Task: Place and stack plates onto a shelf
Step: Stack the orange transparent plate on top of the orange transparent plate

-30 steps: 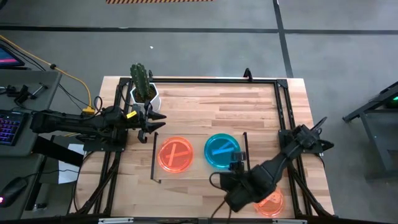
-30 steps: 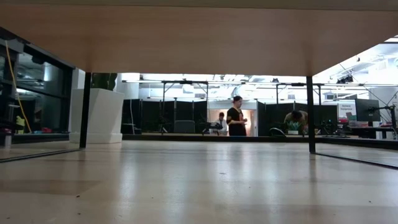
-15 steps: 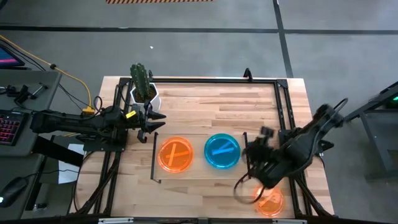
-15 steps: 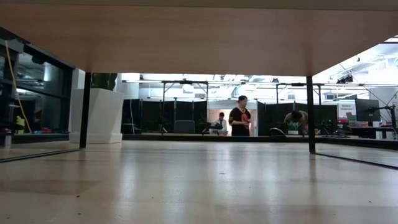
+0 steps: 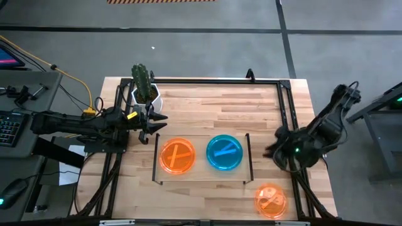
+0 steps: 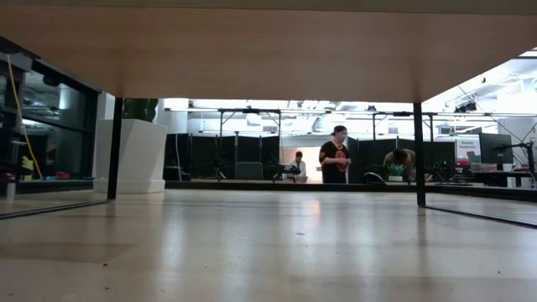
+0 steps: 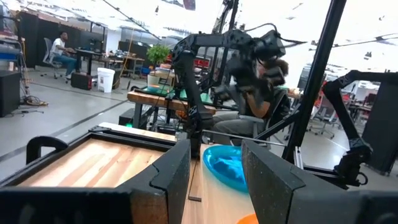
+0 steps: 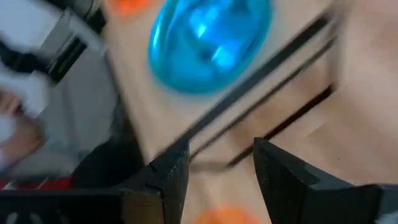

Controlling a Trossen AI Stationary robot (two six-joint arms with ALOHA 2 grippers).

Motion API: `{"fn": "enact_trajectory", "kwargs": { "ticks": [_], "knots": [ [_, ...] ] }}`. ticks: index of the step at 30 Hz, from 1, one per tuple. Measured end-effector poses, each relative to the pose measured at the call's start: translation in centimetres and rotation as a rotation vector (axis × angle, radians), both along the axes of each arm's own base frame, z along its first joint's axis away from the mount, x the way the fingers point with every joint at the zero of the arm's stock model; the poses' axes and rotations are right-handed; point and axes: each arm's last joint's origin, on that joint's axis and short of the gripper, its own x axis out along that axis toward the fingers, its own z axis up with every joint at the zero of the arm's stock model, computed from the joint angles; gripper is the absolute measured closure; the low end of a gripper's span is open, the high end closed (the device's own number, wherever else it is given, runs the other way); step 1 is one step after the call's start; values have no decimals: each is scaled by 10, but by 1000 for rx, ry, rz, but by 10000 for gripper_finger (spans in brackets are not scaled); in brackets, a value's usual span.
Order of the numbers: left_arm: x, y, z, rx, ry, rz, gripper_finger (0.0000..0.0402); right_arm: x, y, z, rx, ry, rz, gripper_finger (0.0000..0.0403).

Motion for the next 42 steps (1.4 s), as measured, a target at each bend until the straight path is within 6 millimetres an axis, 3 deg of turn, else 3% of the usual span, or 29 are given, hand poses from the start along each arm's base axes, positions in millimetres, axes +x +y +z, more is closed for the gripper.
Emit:
{"fn": "enact_trajectory", "kwargs": {
  "ticks": [4,9,15,24,33,42],
  "knots": [
    [0,0,0,-19,1,-3,266,5,19,-19,200,79,90,242],
    [0,0,0,-21,4,-3,266,7,45,-46,334,281,53,242],
    [0,0,0,-20,4,-3,266,10,77,-78,302,465,33,242],
    [0,0,0,-20,-4,-3,266,20,114,-117,267,571,70,242],
    [0,0,0,-20,-4,-3,266,21,120,-156,97,759,71,242],
    [0,0,0,-20,-5,-3,266,10,102,-161,-76,886,-55,242]
  ]
}}
